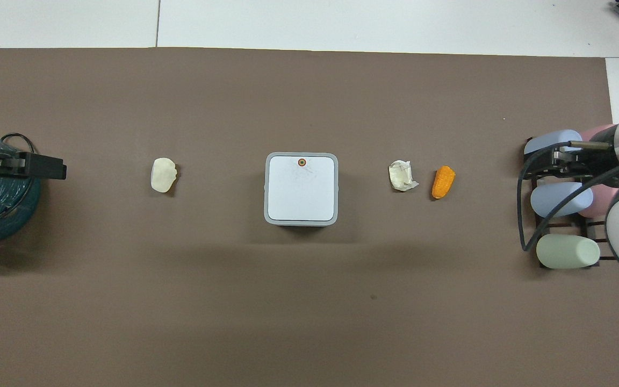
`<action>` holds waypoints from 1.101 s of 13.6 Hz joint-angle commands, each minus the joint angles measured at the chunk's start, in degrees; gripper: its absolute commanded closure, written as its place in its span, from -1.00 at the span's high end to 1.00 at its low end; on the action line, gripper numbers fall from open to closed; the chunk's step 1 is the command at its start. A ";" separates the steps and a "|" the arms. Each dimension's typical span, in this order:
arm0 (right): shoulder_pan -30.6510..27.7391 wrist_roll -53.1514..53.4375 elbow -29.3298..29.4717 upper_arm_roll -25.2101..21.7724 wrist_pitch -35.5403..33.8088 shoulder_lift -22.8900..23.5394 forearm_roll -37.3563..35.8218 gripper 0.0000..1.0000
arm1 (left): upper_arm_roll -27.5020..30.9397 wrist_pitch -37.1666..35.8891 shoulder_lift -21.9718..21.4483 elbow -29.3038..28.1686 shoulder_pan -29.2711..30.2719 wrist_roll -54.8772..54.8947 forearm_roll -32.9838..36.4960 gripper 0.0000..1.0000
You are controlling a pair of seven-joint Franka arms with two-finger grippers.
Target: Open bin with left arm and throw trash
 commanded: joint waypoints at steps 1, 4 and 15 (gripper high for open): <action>-0.52 -1.06 -1.39 0.07 -0.22 -1.31 1.26 1.00 | 0.16 -0.54 -0.18 0.57 -0.67 -0.40 0.46 1.00; -0.61 -1.15 -1.30 0.07 -0.22 -1.31 1.17 1.00 | -0.19 -0.80 -0.18 0.66 -0.67 -0.49 0.46 1.00; -0.61 -0.63 -10.68 -0.11 13.64 -2.10 1.26 1.00 | -0.37 -0.89 -0.09 0.92 -0.58 -0.58 0.37 1.00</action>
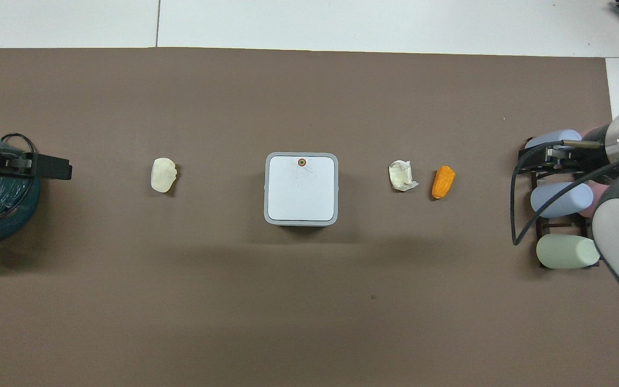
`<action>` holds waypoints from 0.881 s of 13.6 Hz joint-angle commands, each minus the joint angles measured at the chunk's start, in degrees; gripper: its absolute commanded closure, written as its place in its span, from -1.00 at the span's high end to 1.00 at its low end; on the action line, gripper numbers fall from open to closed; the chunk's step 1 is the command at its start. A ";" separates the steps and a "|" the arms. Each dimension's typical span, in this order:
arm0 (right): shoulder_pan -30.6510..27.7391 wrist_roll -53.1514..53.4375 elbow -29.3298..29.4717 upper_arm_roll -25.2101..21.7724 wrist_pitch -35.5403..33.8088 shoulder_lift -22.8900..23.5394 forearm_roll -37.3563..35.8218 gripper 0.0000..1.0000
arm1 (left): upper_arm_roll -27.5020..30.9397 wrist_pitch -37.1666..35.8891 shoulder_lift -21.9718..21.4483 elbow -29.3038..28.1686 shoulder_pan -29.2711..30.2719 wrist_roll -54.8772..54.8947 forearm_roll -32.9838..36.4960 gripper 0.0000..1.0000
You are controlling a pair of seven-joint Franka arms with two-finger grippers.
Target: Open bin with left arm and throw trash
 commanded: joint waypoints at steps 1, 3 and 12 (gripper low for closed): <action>-0.35 -0.36 -8.14 0.04 8.51 -1.32 1.25 1.00 | 0.21 -0.86 -0.09 0.76 -0.47 -0.49 0.37 1.00; -0.17 1.65 -10.96 0.04 13.52 0.69 1.25 1.00 | 0.21 -0.77 -0.09 0.76 -0.56 -0.57 0.37 1.00; 1.76 6.84 -13.86 0.13 36.46 16.34 1.25 1.00 | -0.14 -0.16 0.08 0.50 -4.50 -2.67 -0.33 1.00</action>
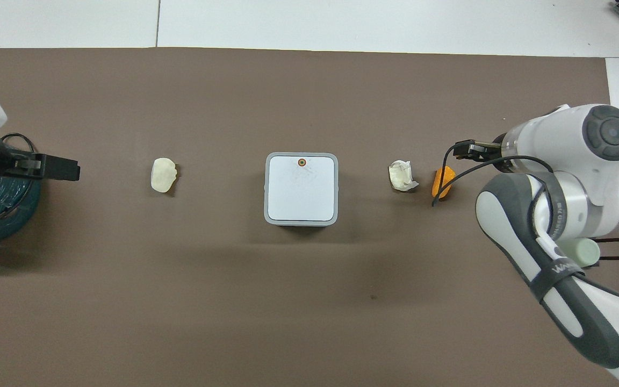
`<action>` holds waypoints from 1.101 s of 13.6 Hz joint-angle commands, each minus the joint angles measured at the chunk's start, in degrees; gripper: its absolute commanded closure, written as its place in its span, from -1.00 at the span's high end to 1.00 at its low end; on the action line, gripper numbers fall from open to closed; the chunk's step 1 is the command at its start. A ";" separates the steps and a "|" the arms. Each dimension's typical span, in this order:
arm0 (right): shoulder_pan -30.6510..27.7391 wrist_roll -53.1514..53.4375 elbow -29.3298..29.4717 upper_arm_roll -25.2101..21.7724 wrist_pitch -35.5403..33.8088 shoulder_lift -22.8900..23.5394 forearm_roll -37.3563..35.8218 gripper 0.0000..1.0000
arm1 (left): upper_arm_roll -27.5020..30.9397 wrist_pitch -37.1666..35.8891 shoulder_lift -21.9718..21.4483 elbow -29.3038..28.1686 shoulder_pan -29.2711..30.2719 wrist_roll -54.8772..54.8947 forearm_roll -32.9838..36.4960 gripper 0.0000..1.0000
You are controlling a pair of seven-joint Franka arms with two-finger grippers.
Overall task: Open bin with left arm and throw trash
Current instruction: 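Reach the left gripper to the bin lid while the right gripper reaches the carrot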
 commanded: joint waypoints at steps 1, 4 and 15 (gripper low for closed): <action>1.21 1.51 -3.37 -0.01 6.99 1.73 1.22 1.00 | 0.31 -0.09 0.34 0.57 -4.00 -4.16 -0.10 1.00; 2.35 1.69 -4.97 -0.01 10.00 4.27 1.22 1.00 | 0.04 2.19 2.27 0.48 -8.74 -13.99 -0.10 0.40; 4.20 1.69 -6.55 -0.01 10.36 4.72 1.22 -1.00 | -0.05 16.33 12.29 1.01 -20.97 -37.39 -0.28 -1.00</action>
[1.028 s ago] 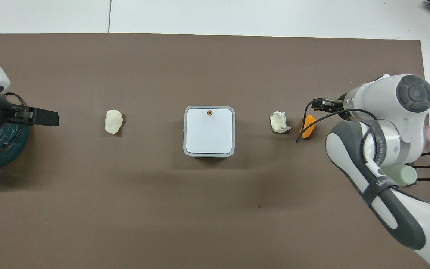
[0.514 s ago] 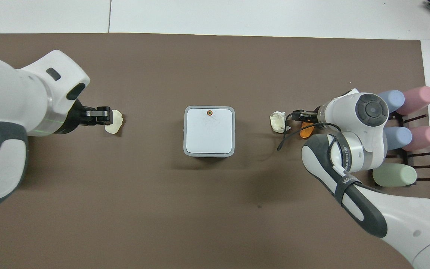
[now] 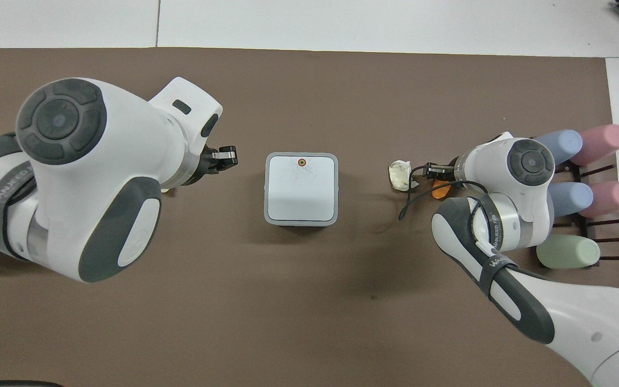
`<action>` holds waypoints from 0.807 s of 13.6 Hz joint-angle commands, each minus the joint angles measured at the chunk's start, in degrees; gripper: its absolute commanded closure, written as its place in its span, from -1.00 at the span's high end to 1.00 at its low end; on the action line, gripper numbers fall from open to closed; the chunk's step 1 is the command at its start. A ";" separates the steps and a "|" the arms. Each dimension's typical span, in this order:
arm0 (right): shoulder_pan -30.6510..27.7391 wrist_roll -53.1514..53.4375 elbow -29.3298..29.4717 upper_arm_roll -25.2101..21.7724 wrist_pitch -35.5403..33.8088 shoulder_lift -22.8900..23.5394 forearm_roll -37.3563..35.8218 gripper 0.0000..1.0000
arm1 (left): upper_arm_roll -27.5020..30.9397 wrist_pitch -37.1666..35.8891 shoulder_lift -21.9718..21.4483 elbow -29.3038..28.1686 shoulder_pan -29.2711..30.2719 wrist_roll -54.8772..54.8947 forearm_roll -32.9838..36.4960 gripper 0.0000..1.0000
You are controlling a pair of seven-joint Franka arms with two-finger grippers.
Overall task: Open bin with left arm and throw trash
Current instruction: 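Reach the left gripper to the bin lid while the right gripper reaches the carrot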
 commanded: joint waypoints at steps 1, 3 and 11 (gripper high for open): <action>0.54 -0.04 -0.58 0.03 0.16 -0.50 1.22 -1.00 | 0.74 4.32 2.56 1.00 -2.49 -3.73 -0.17 -1.00; 0.10 -0.04 0.48 -0.05 0.07 -1.12 1.22 -1.00 | 0.65 7.40 3.71 0.74 -3.29 -4.53 -0.26 -1.00; -0.25 0.04 3.73 -0.05 -0.45 -5.15 1.22 -1.00 | 0.74 17.08 8.45 -0.32 -7.86 -9.19 -1.40 -1.00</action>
